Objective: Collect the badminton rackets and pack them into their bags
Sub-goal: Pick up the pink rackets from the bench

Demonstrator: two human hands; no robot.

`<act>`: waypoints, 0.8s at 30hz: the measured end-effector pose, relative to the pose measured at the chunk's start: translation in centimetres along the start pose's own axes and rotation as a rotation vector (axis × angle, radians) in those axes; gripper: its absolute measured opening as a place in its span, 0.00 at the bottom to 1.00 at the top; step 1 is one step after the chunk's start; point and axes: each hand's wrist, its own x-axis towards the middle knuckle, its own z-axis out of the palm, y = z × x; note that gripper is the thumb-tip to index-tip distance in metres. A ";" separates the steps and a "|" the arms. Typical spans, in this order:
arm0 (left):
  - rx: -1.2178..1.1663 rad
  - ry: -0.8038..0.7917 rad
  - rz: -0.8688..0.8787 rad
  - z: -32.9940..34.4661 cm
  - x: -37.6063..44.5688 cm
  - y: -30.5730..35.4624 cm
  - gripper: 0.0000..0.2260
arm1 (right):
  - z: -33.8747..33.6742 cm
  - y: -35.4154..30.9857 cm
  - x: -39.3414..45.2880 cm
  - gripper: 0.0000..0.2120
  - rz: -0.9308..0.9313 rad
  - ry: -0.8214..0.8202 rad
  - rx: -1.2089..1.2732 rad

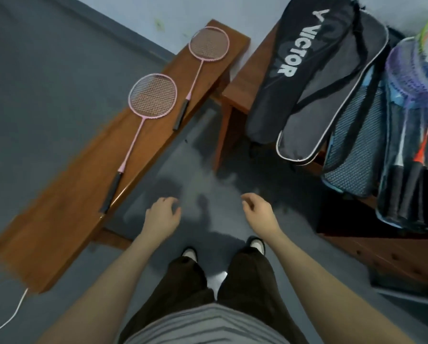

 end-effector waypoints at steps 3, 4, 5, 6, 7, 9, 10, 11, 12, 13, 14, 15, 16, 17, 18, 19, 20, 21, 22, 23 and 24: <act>-0.083 -0.095 -0.179 -0.3 -0.3 -5.0 0.15 | 3.1 -1.2 0.7 0.12 0.099 -0.093 -0.020; -0.111 -0.108 -0.239 -0.4 -0.3 -6.1 0.15 | 3.9 -1.4 0.9 0.12 0.121 -0.114 -0.030; -0.139 -0.122 -0.294 -0.6 -0.4 -6.9 0.14 | 4.6 -1.6 1.2 0.12 0.144 -0.130 -0.042; -0.163 -0.134 -0.343 -0.6 -0.3 -7.6 0.14 | 5.2 -1.6 1.5 0.12 0.166 -0.142 -0.052; -0.184 -0.145 -0.388 -0.7 -0.2 -8.2 0.14 | 5.8 -1.7 1.9 0.12 0.190 -0.150 -0.055; -0.220 -0.155 -0.451 -1.0 0.5 -9.2 0.14 | 6.6 -2.1 3.0 0.13 0.221 -0.161 -0.041; -0.233 -0.154 -0.469 -1.3 1.1 -9.6 0.14 | 6.9 -2.4 3.8 0.13 0.230 -0.166 -0.028; -0.244 -0.149 -0.480 -1.9 2.0 -9.8 0.14 | 7.2 -2.7 4.7 0.13 0.238 -0.168 -0.012; -0.255 -0.141 -0.488 -2.6 3.0 -10.0 0.14 | 7.4 -3.2 5.9 0.13 0.240 -0.164 0.004; -0.265 -0.130 -0.494 -3.4 4.1 -10.1 0.14 | 7.6 -3.7 7.2 0.12 0.232 -0.160 0.017; -0.273 -0.117 -0.497 -4.2 5.3 -10.1 0.13 | 7.7 -4.3 8.7 0.12 0.219 -0.156 0.027; -0.274 -0.106 -0.498 -5.1 6.6 -9.9 0.13 | 7.7 -5.0 10.2 0.12 0.209 -0.156 0.033; -0.274 -0.096 -0.502 -6.1 7.8 -9.8 0.13 | 7.6 -5.9 11.6 0.12 0.207 -0.155 0.039; -0.281 -0.094 -0.508 -7.1 8.9 -9.5 0.13 | 7.5 -6.8 13.0 0.11 0.208 -0.156 0.047; -0.285 -0.093 -0.511 -8.0 10.1 -9.3 0.13 | 7.4 -7.6 14.2 0.11 0.202 -0.158 0.057; -0.278 -0.089 -0.507 -8.8 11.4 -9.3 0.12 | 7.3 -8.6 15.5 0.11 0.190 -0.162 0.068; -0.265 -0.081 -0.498 -9.5 12.6 -9.1 0.11 | 7.2 -9.5 16.7 0.11 0.176 -0.170 0.079; -0.254 -0.074 -0.490 -10.2 13.9 -9.0 0.12 | 7.1 -10.4 17.9 0.11 0.166 -0.173 0.089; -0.247 -0.067 -0.485 -10.8 15.3 -8.9 0.12 | 6.9 -11.3 19.2 0.11 0.160 -0.172 0.101; -0.239 -0.061 -0.479 -11.4 16.6 -8.7 0.14 | 6.8 -12.3 20.4 0.11 0.157 -0.169 0.116; -0.226 -0.053 -0.463 -12.1 17.9 -8.5 0.15 | 6.7 -13.2 21.6 0.10 0.150 -0.168 0.135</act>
